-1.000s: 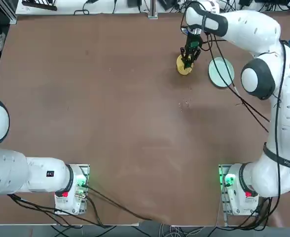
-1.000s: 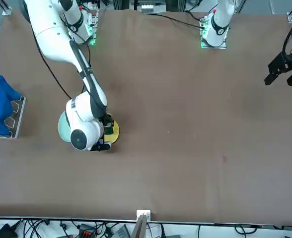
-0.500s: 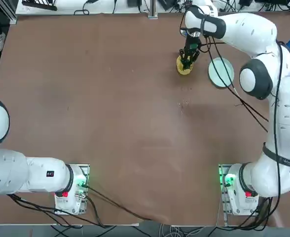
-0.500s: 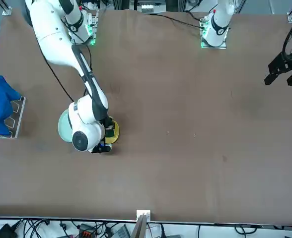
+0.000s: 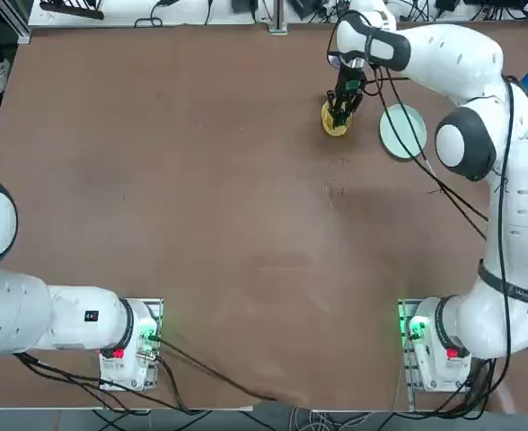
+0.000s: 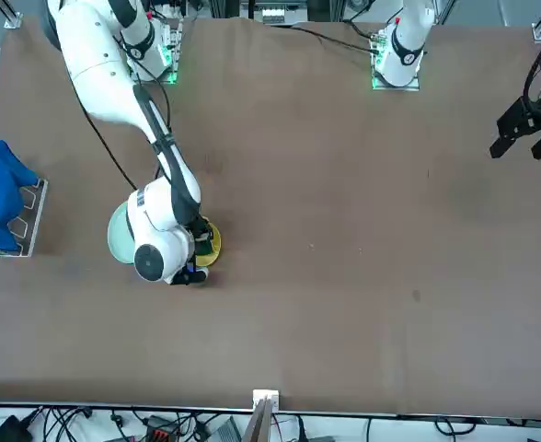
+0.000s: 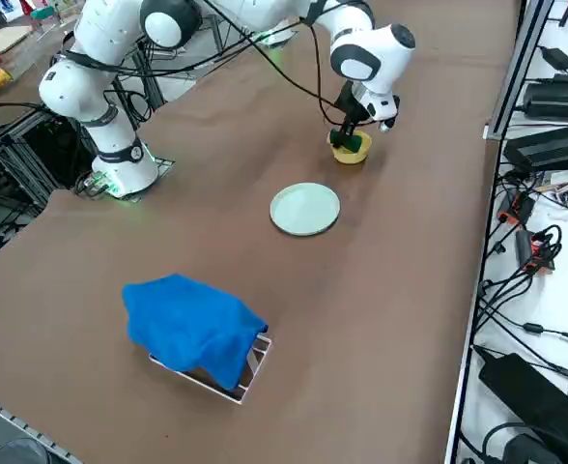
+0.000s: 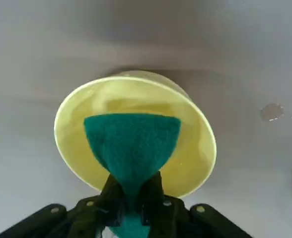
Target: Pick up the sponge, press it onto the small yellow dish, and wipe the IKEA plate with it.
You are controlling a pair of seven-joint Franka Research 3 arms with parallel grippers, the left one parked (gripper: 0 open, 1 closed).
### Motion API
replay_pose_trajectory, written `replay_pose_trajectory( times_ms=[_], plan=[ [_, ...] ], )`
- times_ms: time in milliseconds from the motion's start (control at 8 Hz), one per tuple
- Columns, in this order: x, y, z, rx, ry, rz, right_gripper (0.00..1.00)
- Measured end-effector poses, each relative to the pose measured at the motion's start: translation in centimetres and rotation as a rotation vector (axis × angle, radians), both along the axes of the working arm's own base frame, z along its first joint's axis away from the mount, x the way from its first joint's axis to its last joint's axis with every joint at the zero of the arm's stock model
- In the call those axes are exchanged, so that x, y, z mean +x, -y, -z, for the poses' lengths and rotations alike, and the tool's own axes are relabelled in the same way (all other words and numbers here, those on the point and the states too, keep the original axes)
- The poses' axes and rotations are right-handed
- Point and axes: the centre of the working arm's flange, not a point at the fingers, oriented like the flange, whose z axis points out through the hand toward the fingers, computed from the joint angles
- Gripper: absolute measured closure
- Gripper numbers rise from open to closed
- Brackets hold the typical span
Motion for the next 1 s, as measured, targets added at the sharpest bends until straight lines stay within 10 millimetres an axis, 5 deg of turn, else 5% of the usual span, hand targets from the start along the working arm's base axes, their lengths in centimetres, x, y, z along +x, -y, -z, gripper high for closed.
replay_pose_trajectory(
  times_ms=[1000],
  plan=[
    [-0.28,-0.39,1.01,0.002,-0.001,-0.048,0.83]
  ],
)
